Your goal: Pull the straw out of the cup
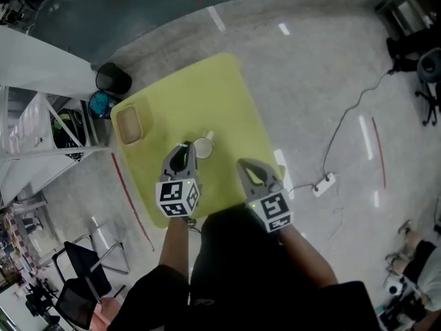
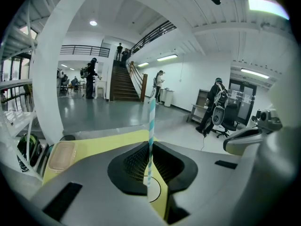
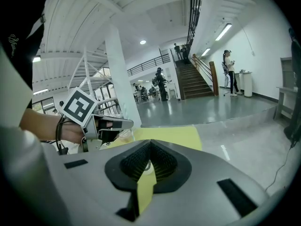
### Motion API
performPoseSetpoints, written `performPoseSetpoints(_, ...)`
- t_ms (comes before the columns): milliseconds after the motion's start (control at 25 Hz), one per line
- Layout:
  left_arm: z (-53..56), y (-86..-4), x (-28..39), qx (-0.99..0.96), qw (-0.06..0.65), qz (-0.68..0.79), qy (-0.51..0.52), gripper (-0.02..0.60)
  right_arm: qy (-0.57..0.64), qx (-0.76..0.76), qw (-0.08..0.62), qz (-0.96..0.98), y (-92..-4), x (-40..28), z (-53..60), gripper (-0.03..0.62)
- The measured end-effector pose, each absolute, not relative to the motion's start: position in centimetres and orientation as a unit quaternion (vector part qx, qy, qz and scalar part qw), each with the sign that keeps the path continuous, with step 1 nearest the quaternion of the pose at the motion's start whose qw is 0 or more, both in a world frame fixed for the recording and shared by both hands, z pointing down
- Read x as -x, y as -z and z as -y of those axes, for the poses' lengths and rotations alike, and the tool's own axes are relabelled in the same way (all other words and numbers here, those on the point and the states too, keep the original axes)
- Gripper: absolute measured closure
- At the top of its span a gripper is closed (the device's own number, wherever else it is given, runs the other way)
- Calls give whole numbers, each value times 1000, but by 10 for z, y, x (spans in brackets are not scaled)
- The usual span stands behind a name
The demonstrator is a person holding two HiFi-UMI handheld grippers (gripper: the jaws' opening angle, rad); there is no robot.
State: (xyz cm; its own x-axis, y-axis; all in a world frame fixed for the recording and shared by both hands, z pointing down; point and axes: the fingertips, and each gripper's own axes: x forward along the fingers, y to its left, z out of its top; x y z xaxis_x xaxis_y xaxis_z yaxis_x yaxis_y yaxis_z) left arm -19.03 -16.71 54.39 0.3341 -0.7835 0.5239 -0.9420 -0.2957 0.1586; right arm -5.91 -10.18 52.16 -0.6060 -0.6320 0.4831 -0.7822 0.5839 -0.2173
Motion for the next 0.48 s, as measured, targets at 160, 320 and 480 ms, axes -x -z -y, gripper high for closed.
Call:
performPoseSetpoints(160,162,-533,191,-780,226,560,-163,517,-198,-398,174,879,-514,66,102,579)
performPoseSetpoints(320,151,-519,189,-779,221,565,-155,517,-192,-395,166,883,-504,68,101,578)
performPoseSetpoints(480,143,-507,189,-781,213,569,-148,517,-179,-394,159,887,-490,71,103,579)
